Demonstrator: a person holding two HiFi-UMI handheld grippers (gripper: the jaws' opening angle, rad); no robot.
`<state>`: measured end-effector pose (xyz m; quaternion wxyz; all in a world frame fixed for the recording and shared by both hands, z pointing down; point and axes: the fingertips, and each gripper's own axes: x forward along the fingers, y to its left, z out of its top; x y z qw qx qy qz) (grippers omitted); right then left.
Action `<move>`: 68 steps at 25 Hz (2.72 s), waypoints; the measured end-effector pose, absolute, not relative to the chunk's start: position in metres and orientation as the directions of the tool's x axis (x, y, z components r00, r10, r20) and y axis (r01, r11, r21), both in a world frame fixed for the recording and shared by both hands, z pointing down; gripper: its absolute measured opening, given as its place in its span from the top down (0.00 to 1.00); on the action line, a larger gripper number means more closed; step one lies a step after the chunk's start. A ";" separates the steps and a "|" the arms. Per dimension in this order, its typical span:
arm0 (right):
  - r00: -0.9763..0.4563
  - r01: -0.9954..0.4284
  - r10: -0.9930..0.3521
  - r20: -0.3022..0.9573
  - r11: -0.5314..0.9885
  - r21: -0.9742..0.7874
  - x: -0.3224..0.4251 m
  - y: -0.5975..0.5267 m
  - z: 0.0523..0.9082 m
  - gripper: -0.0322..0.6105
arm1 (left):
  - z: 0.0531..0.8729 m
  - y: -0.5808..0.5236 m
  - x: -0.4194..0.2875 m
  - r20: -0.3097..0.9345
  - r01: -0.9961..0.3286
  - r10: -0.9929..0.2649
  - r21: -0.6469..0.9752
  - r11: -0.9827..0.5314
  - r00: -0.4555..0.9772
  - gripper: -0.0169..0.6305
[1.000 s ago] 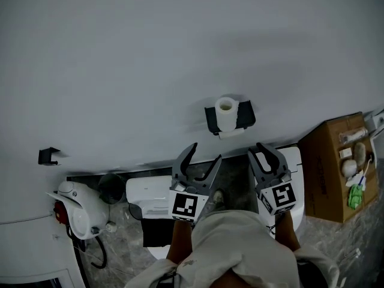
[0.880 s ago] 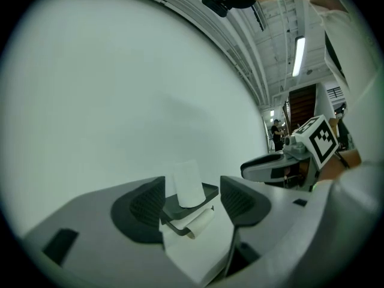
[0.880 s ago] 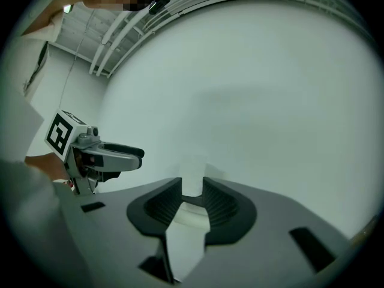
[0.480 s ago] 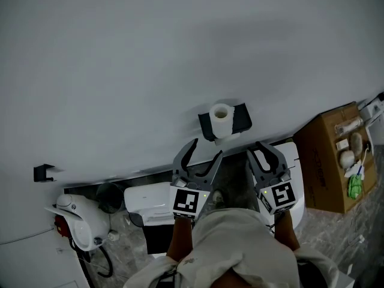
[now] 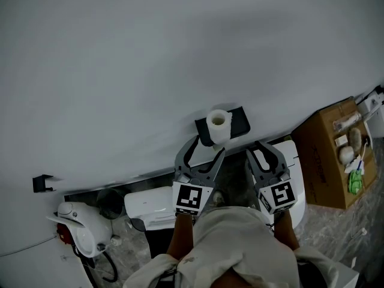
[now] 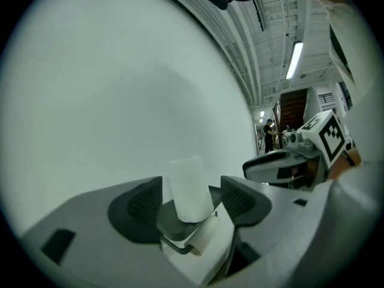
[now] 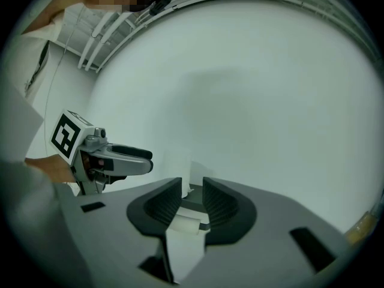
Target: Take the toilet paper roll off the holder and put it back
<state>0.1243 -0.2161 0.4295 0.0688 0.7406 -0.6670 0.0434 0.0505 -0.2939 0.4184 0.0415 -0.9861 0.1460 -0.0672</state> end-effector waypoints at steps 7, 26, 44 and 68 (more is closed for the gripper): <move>0.135 -0.991 -0.977 0.163 -0.130 0.040 0.130 -0.220 0.433 0.79 | 0.424 -0.300 0.067 0.152 -0.232 -0.245 -0.103 -0.967 0.957 0.48; 0.203 -0.979 -0.966 0.160 -0.200 0.036 0.141 -0.224 0.435 0.79 | 0.441 -0.314 0.098 0.219 -0.156 -0.172 -0.090 -0.984 0.960 0.43; 0.217 -0.976 -0.961 0.173 -0.214 0.037 0.138 -0.217 0.440 0.79 | 0.449 -0.315 0.106 0.235 -0.161 -0.179 -0.094 -0.983 0.955 0.48; 0.242 -0.970 -0.958 0.155 -0.239 0.041 0.136 -0.199 0.432 0.79 | 0.445 -0.307 0.102 0.209 -0.162 -0.172 -0.062 -0.985 0.963 0.50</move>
